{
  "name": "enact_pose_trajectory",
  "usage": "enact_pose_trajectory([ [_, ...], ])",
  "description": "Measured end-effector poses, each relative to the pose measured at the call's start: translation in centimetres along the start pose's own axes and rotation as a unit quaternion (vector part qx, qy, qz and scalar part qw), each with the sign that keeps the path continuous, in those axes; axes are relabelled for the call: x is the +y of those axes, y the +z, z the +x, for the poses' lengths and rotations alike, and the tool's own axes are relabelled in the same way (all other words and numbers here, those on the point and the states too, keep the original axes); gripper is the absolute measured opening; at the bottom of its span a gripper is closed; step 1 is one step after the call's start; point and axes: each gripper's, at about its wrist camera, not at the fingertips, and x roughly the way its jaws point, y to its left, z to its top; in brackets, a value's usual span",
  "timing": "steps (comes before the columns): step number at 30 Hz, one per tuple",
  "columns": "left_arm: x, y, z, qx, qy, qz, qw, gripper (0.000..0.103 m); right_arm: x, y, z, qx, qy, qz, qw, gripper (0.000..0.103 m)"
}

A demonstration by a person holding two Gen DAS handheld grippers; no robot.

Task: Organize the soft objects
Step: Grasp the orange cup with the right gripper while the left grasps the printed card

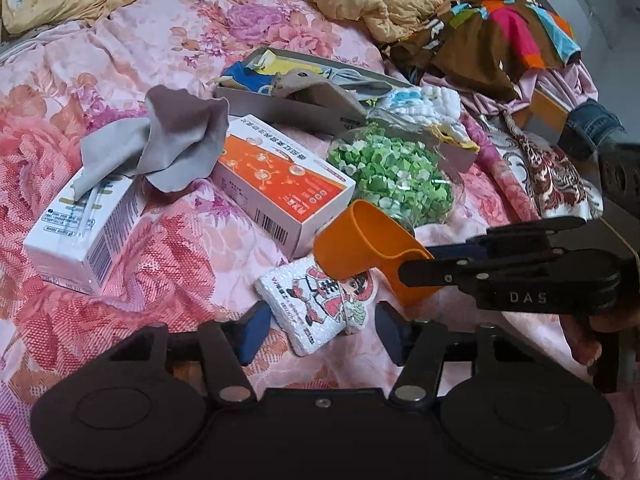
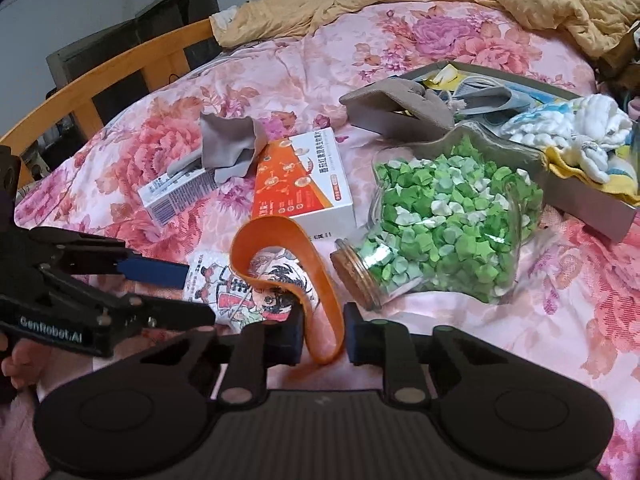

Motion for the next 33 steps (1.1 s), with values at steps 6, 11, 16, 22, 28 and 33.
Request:
enact_pose_trajectory([
  [6,-0.5,0.2,-1.0,-0.034,-0.020,0.000,0.9992,0.046,-0.3,-0.1,-0.9,0.003,-0.011,0.022,1.000,0.020],
  [11,-1.4,0.4,-0.9,-0.040,-0.041,0.007,0.9983,0.040,-0.9,0.0,-1.1,0.001,-0.020,0.043,0.999,0.020],
  [16,-2.2,0.5,0.3,-0.042,-0.034,0.012,0.9984,0.040,-1.5,0.0,-1.0,0.003,-0.021,0.062,0.998,0.020],
  [22,-1.2,1.0,1.6,-0.037,-0.022,-0.024,0.9988,0.037,-1.1,-0.1,-0.6,0.000,-0.018,0.054,0.998,0.020],
  [28,-0.5,1.2,2.1,-0.029,-0.012,-0.042,0.9986,0.027,-0.7,-0.1,0.0,-0.006,-0.006,0.043,0.999,0.023],
  [33,-0.9,1.0,2.1,-0.028,-0.002,-0.028,0.9992,0.026,0.1,-0.2,0.7,-0.001,0.003,0.020,1.000,0.030],
])
